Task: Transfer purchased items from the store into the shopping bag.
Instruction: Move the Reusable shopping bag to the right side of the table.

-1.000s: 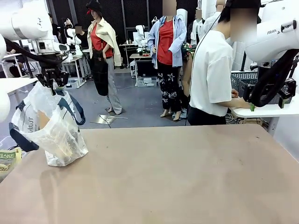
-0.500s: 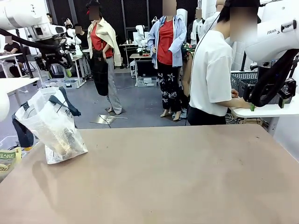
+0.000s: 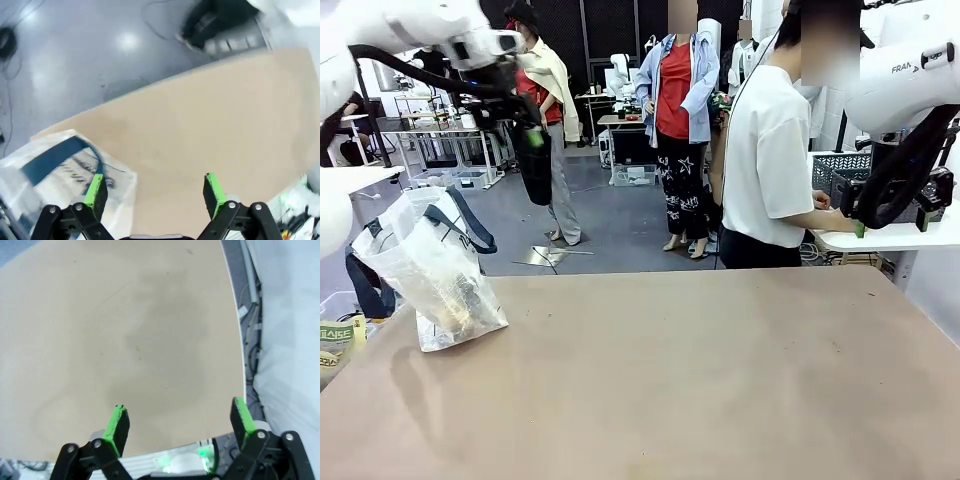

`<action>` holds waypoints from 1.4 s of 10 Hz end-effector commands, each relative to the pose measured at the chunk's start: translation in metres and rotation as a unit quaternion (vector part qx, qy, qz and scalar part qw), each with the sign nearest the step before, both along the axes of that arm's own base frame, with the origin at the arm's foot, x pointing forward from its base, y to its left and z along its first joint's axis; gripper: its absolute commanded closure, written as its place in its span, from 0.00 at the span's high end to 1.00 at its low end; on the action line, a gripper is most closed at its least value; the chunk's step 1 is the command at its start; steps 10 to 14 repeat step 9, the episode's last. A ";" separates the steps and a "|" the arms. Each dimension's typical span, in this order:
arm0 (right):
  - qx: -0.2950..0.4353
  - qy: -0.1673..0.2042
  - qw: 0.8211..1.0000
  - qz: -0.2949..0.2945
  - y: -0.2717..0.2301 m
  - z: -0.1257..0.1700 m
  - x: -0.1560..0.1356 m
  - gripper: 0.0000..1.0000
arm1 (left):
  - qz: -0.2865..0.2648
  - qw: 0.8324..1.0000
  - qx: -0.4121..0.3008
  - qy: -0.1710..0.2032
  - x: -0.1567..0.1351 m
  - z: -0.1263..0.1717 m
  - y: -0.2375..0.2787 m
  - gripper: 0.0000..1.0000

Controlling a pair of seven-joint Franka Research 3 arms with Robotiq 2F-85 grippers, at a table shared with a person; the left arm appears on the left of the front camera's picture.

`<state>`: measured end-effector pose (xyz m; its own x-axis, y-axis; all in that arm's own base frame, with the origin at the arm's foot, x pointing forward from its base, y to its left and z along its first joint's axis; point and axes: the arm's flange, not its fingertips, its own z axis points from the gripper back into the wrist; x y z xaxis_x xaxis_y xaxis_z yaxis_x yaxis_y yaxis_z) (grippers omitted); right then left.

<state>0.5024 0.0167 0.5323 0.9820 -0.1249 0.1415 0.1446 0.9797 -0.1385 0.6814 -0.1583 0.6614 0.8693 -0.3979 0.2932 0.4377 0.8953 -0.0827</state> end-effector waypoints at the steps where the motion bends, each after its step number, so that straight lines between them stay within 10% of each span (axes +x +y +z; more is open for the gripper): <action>1: -0.011 0.002 1.000 0.002 0.000 0.000 0.000 1.00 | -0.104 0.994 0.024 0.005 -0.087 -0.093 -0.029 1.00; 6: -0.011 0.002 1.000 0.002 0.000 0.000 0.000 1.00 | -0.346 0.932 0.090 0.066 -0.119 -0.196 -0.105 1.00; 7: -0.011 0.002 1.000 0.002 0.000 0.000 0.000 1.00 | -0.240 0.969 0.027 0.050 -0.073 -0.157 -0.121 1.00; 14: -0.011 0.002 1.000 0.002 0.000 0.000 0.000 1.00 | -0.240 0.969 0.027 0.050 -0.073 -0.157 -0.121 1.00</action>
